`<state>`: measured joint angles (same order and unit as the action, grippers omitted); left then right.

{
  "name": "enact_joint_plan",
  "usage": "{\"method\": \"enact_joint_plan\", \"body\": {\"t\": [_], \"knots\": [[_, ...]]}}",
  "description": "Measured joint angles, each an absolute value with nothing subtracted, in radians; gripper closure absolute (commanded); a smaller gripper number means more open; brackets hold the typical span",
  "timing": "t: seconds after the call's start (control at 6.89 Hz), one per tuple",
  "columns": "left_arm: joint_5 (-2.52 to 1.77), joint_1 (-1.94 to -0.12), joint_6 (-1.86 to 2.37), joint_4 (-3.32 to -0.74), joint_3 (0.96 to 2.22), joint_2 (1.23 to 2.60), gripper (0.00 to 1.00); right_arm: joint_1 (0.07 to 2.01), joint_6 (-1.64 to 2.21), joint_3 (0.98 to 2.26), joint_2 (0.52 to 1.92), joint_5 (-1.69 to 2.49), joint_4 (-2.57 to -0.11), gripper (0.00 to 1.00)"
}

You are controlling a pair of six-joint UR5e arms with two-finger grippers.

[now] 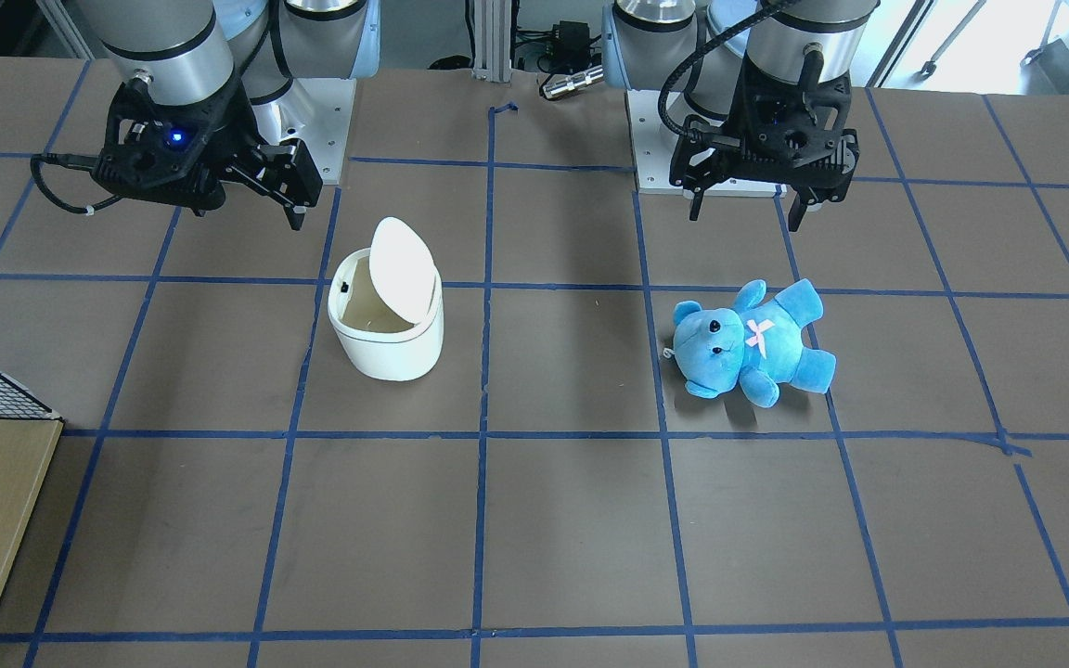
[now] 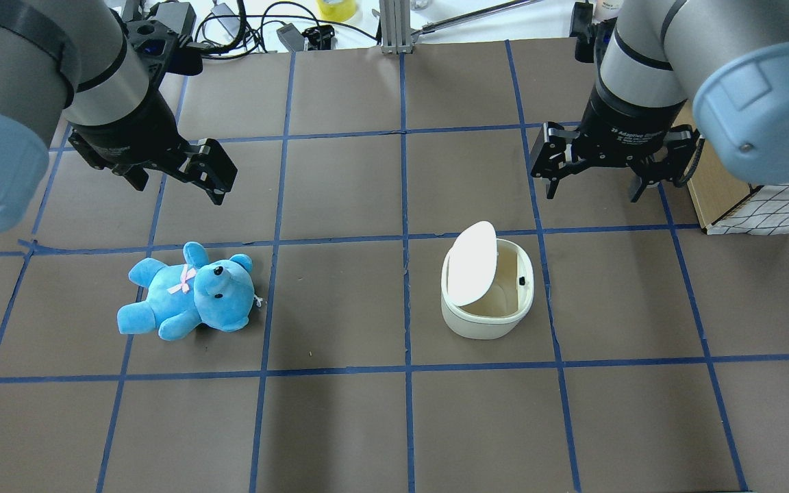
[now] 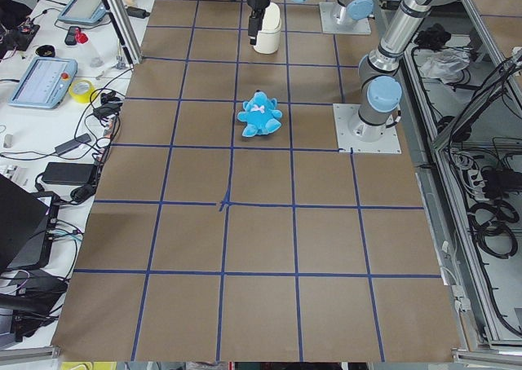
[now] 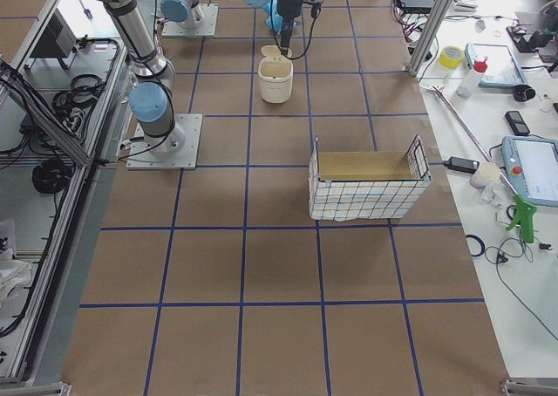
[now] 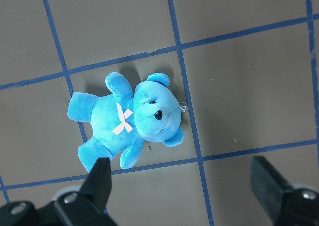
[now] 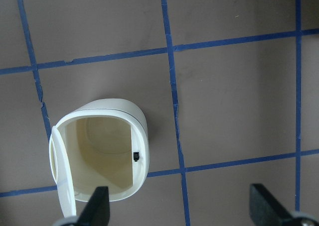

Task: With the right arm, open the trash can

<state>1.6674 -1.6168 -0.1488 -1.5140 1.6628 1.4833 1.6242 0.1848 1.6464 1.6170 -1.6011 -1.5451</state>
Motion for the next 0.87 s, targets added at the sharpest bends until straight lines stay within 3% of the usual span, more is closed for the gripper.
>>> {"method": "enact_joint_plan", "body": {"t": [0.87], "knots": [[1.667, -1.617, -0.149, -1.514, 1.663, 1.483, 0.00, 1.616, 0.183, 1.632, 1.619, -1.600, -1.521, 0.00]]}}
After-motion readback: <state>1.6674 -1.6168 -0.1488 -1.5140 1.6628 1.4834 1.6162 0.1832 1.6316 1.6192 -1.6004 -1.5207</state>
